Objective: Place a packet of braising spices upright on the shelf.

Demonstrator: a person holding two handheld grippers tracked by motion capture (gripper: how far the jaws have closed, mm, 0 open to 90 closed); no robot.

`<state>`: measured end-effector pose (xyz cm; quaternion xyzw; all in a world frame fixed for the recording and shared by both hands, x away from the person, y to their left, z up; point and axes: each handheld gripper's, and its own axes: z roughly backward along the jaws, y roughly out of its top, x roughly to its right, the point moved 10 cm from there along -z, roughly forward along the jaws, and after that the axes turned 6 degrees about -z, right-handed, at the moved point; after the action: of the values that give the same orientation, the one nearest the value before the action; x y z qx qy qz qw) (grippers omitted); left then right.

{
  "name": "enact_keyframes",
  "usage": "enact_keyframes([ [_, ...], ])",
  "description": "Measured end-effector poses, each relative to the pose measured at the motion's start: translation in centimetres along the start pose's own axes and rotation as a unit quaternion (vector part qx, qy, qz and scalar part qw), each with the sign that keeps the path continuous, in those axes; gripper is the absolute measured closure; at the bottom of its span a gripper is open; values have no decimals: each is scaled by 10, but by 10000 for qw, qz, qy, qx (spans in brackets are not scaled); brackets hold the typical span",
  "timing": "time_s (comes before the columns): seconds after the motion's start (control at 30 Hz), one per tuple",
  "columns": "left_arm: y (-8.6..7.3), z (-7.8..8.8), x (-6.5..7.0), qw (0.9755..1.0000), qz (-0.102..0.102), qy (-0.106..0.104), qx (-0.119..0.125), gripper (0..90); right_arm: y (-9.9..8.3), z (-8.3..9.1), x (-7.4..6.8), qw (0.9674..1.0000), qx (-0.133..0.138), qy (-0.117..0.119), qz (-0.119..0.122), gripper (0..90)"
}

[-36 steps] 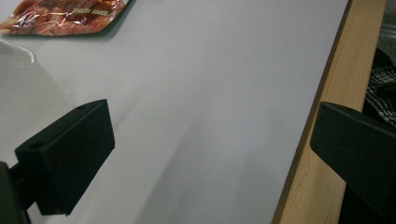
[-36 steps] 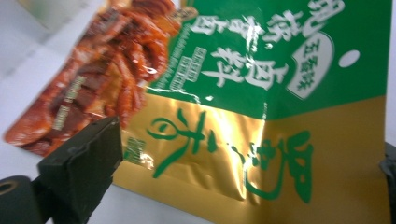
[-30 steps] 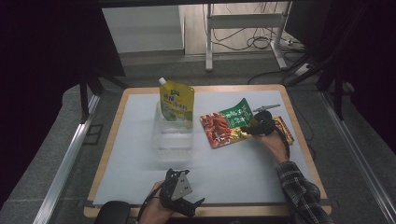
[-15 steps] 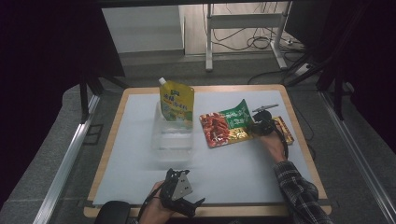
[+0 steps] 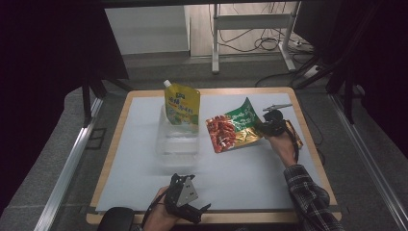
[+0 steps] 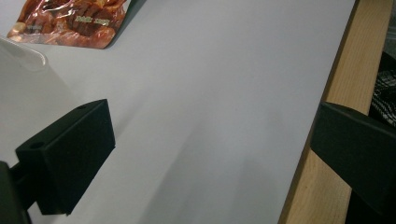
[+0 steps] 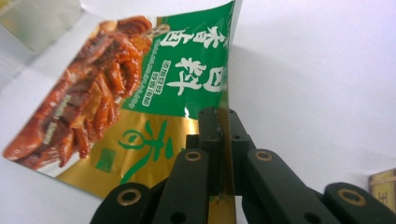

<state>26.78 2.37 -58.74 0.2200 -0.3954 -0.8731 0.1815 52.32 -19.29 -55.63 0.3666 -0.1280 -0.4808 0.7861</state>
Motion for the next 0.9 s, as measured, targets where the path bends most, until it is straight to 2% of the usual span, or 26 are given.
enact_keyframes([
  [0.13,0,0,0,10000,-5,3,-6,0,6,5,-3,9999,91,49,51,887],
  [0.3,0,0,0,10000,-9,-1,-6,0,15,13,-9,9993,231,274,-53,887],
  [0.9,-1,0,0,10000,-68,-1,-58,0,64,42,-48,9963,528,537,418,889],
])
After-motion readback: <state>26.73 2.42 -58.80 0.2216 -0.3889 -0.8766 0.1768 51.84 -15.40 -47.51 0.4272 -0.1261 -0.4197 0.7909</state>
